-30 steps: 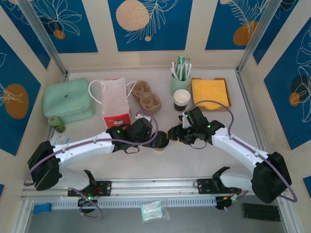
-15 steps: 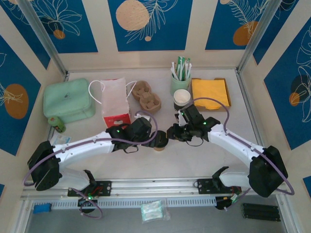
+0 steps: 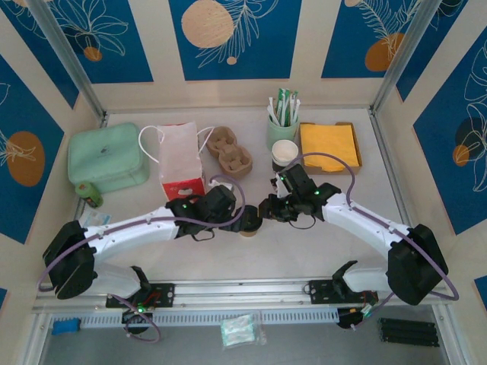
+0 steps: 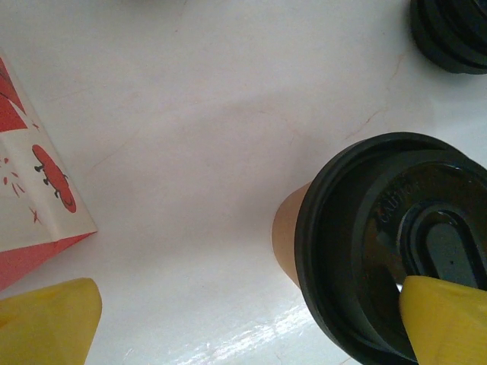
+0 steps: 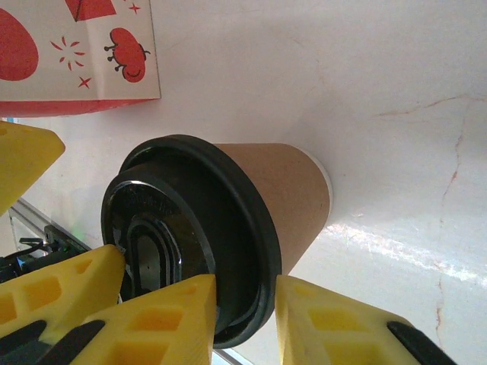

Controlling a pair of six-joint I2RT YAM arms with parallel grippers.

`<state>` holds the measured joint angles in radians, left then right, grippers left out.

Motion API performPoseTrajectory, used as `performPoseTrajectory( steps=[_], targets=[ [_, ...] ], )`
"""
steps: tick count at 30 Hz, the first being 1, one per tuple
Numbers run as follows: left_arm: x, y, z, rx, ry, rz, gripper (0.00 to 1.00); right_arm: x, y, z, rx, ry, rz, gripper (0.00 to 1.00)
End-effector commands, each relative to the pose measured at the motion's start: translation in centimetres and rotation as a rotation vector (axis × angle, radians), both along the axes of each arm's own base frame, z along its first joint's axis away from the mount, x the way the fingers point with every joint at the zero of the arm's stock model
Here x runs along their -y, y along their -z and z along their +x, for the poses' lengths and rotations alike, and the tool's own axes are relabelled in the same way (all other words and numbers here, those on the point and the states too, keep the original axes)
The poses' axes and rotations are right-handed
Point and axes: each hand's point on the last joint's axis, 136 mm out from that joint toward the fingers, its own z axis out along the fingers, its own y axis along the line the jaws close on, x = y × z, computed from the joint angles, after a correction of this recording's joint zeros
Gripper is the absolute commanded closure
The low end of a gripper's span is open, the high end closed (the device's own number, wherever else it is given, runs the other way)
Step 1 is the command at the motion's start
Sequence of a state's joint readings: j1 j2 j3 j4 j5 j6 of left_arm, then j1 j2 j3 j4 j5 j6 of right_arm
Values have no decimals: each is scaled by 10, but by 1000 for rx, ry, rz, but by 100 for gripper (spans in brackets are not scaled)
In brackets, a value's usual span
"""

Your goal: Pack the takeout coffee

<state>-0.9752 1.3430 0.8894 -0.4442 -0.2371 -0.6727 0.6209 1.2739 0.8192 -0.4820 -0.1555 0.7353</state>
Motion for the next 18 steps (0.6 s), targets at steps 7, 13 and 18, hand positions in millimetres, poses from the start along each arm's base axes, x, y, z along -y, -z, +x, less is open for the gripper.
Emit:
performPoseTrajectory(
  steps=[7, 13, 18],
  targets=[
    [-17, 38, -10, -57, -18, 51, 1, 4, 14, 0, 3, -4, -78, 71],
    [-22, 65, -20, -109, -34, 50, 1, 10, 33, -10, -31, 5, -119, 72],
    [-23, 68, -23, -117, -36, 46, 1, 10, 30, -10, -27, 6, -113, 71]
  ],
)
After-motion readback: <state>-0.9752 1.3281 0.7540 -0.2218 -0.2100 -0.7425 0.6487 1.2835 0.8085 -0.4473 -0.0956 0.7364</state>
